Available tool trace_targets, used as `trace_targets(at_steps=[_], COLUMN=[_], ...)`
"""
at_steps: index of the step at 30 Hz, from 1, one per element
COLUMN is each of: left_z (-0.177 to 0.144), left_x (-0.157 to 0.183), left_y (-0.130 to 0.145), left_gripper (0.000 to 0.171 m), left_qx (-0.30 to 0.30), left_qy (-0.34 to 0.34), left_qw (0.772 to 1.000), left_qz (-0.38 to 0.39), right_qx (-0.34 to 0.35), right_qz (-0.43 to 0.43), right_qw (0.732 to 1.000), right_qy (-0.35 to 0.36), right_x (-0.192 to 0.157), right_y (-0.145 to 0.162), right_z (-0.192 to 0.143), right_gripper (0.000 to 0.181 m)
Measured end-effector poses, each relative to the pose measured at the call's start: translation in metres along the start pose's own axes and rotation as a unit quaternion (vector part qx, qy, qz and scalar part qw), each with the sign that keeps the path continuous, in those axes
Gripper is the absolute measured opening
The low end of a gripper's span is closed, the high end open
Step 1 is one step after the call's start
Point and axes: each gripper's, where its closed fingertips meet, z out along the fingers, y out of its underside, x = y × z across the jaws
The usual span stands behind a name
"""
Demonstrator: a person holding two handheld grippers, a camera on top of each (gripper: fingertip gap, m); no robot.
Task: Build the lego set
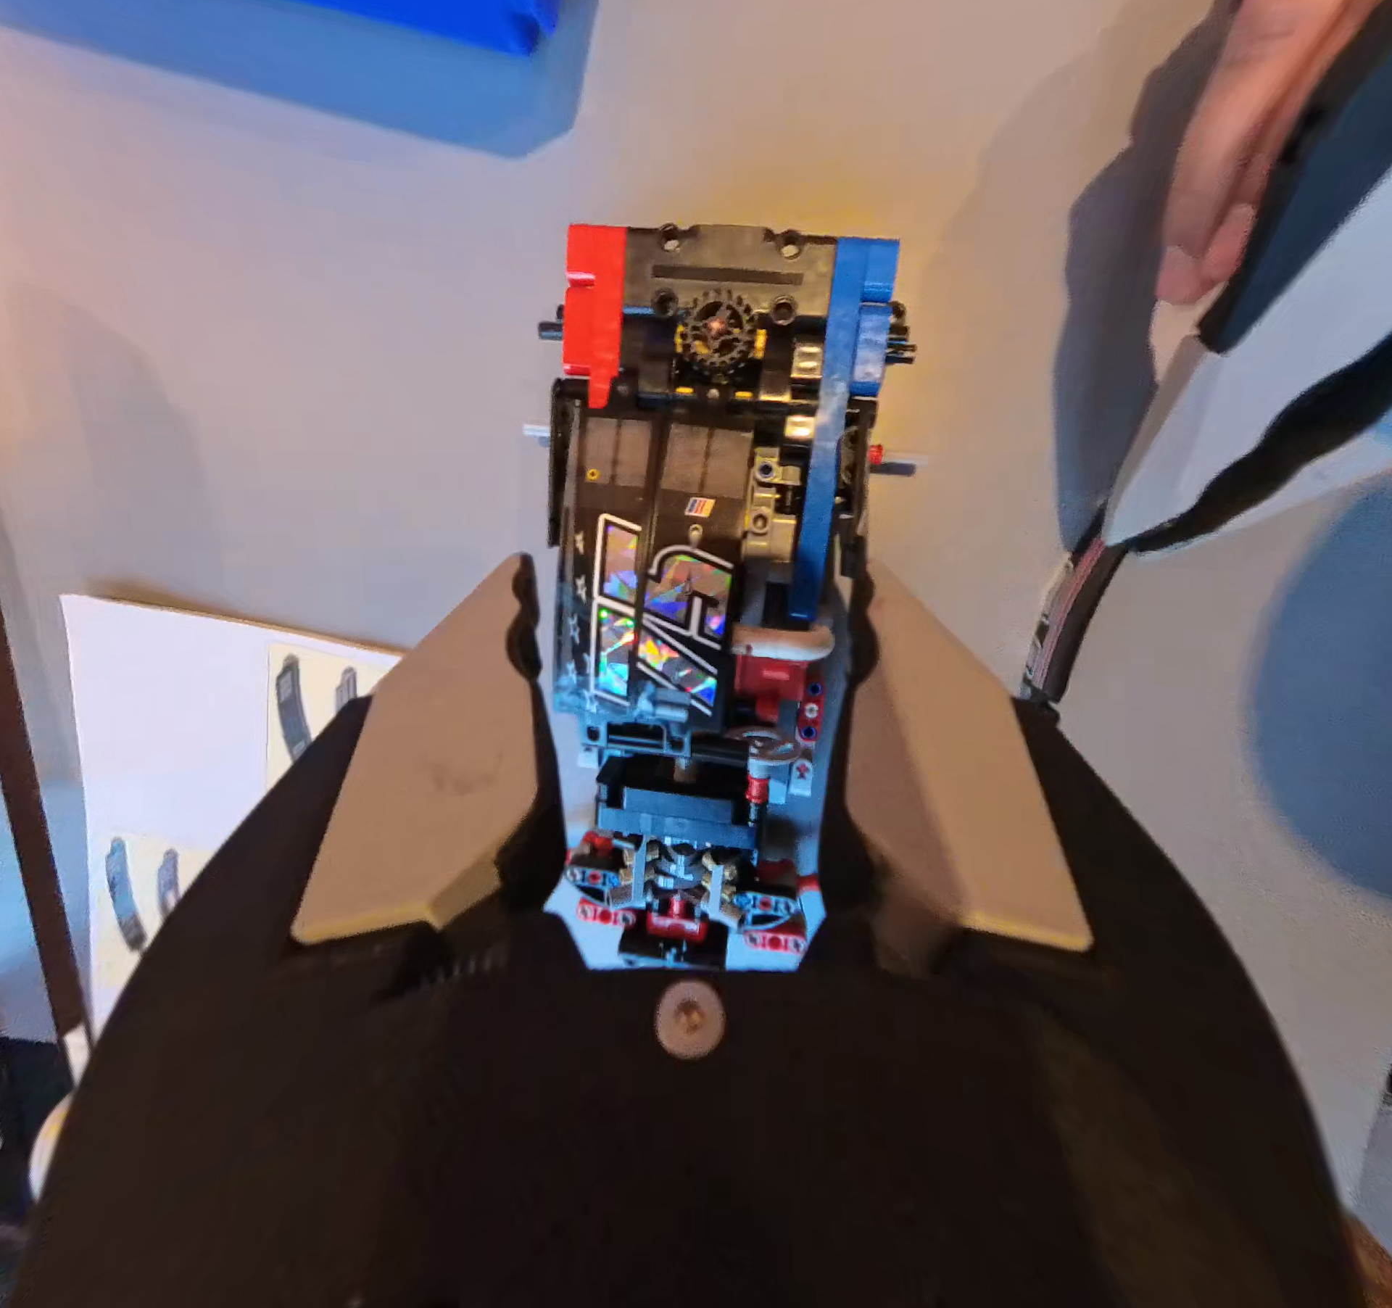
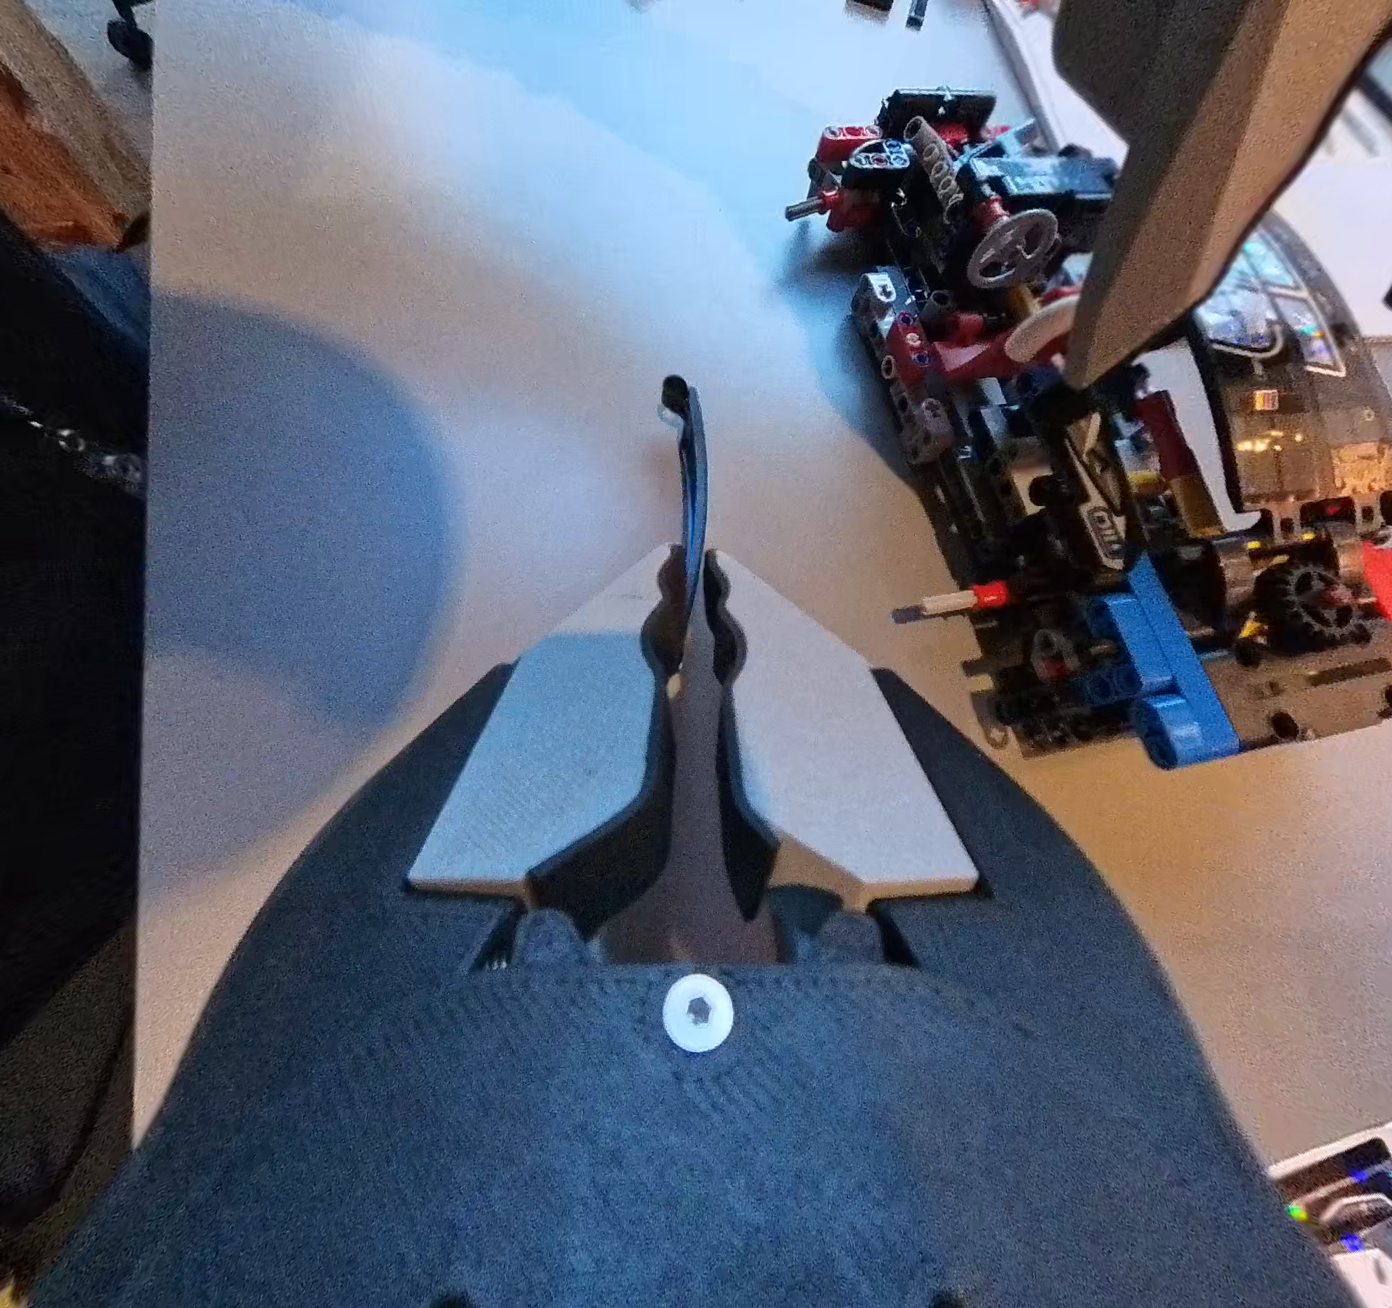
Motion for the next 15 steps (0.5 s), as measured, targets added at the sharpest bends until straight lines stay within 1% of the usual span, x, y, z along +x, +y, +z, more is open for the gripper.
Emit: trace_targets(at_steps=[3,5,6,8,9,10,11,12,13,15], left_z=[0.001,0.001,0.002,0.0,-0.003,-0.007,-0.012,-0.017,-0.021,-0.028], left_x=[-0.002,-0.005,-0.01,-0.015,-0.014,-0.008,-0.006,-0.007,-0.008,-0.007], left_y=[-0.001,-0.001,0.005,0.021,0.023,0.025,0.027,0.03,0.033,0.038], left_gripper=[0.082,0.08,0.079,0.088,0.086,0.084,0.081,0.083,0.089,0.09], left_qx=[-0.015,-0.021,-0.04,-0.082,-0.079,-0.067,-0.048,-0.027,-0.009,0.024], left_qy=[0.009,0.007,-0.003,-0.016,-0.013,0.008,0.015,0.017,0.026,0.057], left_qw=[1.0,1.0,0.999,0.996,0.997,0.998,0.998,0.999,0.998,0.993], left_qz=[-0.003,-0.001,-0.001,-0.007,-0.016,-0.019,-0.028,-0.043,-0.062,-0.1], right_qx=[0.018,0.026,0.032,0.046,0.054,0.065,0.075,0.085,0.094,0.094], right_qz=[0.001,0.009,0.011,0.014,0.018,0.024,0.031,0.037,0.044,0.057], right_qw=[1.0,1.0,0.999,0.999,0.998,0.998,0.997,0.995,0.994,0.992], right_qy=[-0.009,-0.014,-0.013,-0.007,-0.001,0.005,0.012,0.021,0.033,0.062], right_x=[-0.002,-0.001,0.0,0.001,0.003,0.006,0.01,0.015,0.021,0.037], right_y=[-0.005,-0.006,-0.007,-0.011,-0.013,-0.016,-0.019,-0.022,-0.023,-0.022], right_z=[-0.003,-0.004,-0.006,-0.009,-0.012,-0.017,-0.022,-0.027,-0.032,-0.038], right_gripper=[0.002,0.008,0.01,0.02,0.022,0.023,0.023,0.023,0.023,0.026])
